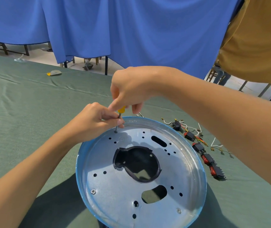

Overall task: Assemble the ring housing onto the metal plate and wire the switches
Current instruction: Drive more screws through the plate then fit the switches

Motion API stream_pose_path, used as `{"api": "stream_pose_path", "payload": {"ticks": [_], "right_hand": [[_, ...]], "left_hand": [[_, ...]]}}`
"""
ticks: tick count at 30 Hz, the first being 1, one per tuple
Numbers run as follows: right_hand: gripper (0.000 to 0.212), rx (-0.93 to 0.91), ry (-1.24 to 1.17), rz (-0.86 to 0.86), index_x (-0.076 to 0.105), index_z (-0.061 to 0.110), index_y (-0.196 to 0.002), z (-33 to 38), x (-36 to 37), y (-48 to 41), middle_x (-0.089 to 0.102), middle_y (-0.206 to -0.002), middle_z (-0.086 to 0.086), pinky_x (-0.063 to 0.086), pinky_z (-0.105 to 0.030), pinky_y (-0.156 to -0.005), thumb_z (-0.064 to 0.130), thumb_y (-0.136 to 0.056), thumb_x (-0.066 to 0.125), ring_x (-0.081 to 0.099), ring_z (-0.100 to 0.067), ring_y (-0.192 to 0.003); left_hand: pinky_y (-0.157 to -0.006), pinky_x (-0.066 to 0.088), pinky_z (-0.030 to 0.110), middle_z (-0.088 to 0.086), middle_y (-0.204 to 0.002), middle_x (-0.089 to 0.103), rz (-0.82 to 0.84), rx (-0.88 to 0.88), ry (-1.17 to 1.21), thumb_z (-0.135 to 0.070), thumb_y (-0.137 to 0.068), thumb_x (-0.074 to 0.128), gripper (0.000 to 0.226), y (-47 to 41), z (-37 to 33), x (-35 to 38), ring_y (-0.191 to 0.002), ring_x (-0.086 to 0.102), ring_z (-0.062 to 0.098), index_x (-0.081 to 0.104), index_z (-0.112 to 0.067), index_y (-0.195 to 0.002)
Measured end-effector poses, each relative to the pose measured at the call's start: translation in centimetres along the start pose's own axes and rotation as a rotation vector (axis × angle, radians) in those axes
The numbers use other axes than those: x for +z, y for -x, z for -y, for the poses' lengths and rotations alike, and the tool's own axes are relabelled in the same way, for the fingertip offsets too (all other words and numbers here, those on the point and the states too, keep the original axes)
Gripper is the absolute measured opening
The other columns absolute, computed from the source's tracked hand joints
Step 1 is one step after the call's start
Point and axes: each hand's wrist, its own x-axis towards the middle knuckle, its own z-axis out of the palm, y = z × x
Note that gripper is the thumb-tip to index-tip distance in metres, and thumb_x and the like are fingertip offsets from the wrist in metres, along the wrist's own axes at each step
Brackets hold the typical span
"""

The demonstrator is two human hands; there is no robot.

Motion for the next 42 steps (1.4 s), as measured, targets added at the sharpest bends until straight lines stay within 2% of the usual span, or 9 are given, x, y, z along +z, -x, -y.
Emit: {"api": "stream_pose_path", "payload": {"ticks": [4,8,12,15,18,22,32,36,42], "right_hand": [[0.02,-0.13,0.347,-0.067,0.059,0.027,-0.07,-0.2,0.3,0.6,0.058,-0.063,0.006,0.035,-0.022,-0.046,0.035,-0.084,0.071,0.057,-0.012,-0.059],[0.038,-0.058,0.475,-0.08,0.039,0.021,-0.064,-2.5,1.4,2.3,0.044,-0.067,0.003,0.028,-0.026,-0.047,0.038,-0.095,0.055,0.043,-0.015,-0.056],[0.04,0.159,0.108,-0.187,0.045,0.014,-0.076,-6.8,3.5,5.5,0.049,-0.076,-0.007,0.039,-0.037,-0.058,0.041,-0.104,0.033,0.05,-0.028,-0.069],[0.039,0.301,-0.209,-0.221,0.05,0.007,-0.088,-8.8,7.0,7.8,0.059,-0.086,-0.012,0.043,-0.037,-0.064,0.035,-0.105,0.029,0.055,-0.028,-0.074],[0.034,0.445,-0.318,-0.238,0.049,0.008,-0.093,-9.6,10.7,9.0,0.057,-0.096,-0.011,0.034,-0.034,-0.059,0.036,-0.104,0.032,0.053,-0.025,-0.081],[0.044,0.54,-0.519,-0.33,0.036,0.027,-0.082,-9.3,13.9,9.3,0.045,-0.082,0.013,0.03,-0.029,-0.052,0.069,-0.085,0.05,0.044,-0.006,-0.07],[0.031,0.51,-0.715,-0.476,0.046,0.015,-0.083,-10.0,15.8,9.4,0.054,-0.083,-0.001,0.035,-0.031,-0.058,0.042,-0.095,0.054,0.05,-0.017,-0.074],[0.035,0.535,-0.764,-0.577,0.048,0.008,-0.093,-10.3,15.6,9.2,0.05,-0.089,-0.003,0.036,-0.032,-0.061,0.043,-0.096,0.052,0.049,-0.021,-0.081],[0.042,0.561,-0.871,-0.725,0.048,0.014,-0.073,-10.6,14.8,8.4,0.055,-0.073,-0.003,0.043,-0.036,-0.064,0.051,-0.09,0.058,0.053,-0.024,-0.073]], "left_hand": [[-0.073,0.046,0.01,-0.024,-0.082,0.074,0.043,0.005,0.015,-0.023,-0.09,0.069,0.012,0.0,-0.1,0.1,-0.084,0.066,-0.009,0.081,-0.026,-0.089],[-0.082,0.051,0.016,-0.019,-0.091,0.075,-0.034,0.003,0.053,-0.019,-0.089,0.07,0.013,0.0,-0.2,-0.4,-0.091,0.069,-0.006,0.079,-0.022,-0.099],[-0.088,0.055,0.033,-0.007,-0.096,0.076,-0.167,-0.235,0.142,-0.027,-0.091,0.068,0.018,0.2,-0.6,-1.1,-0.093,0.072,0.011,0.075,-0.018,-0.105],[-0.072,0.058,0.034,-0.001,-0.079,0.074,0.085,-0.541,-0.048,-0.059,-0.084,0.065,0.046,1.0,-1.2,-0.8,-0.073,0.071,0.02,0.074,-0.015,-0.086],[-0.054,0.049,0.026,0.002,-0.066,0.068,0.162,-0.681,-0.021,-0.058,-0.08,0.07,0.053,1.4,-1.9,-0.2,-0.053,0.065,0.018,0.066,-0.006,-0.082],[-0.058,0.054,0.03,0.015,-0.084,0.071,0.112,-0.751,0.027,-0.03,-0.089,0.071,0.03,1.1,-2.9,-0.2,-0.065,0.067,0.027,0.065,-0.002,-0.093],[-0.056,0.057,0.037,0.016,-0.089,0.073,0.212,-0.91,0.548,-0.039,-0.084,0.065,0.034,1.1,-5.4,-2.0,-0.064,0.068,0.031,0.071,-0.008,-0.097],[-0.053,0.057,0.034,0.015,-0.086,0.074,0.14,-0.867,0.547,-0.034,-0.078,0.068,0.029,0.4,-6.4,-2.2,-0.061,0.069,0.029,0.073,-0.008,-0.091],[-0.049,0.055,0.033,0.017,-0.082,0.074,-0.04,-0.782,0.506,-0.024,-0.078,0.068,0.026,-0.4,-7.8,-3.0,-0.056,0.068,0.03,0.072,-0.004,-0.094]]}}
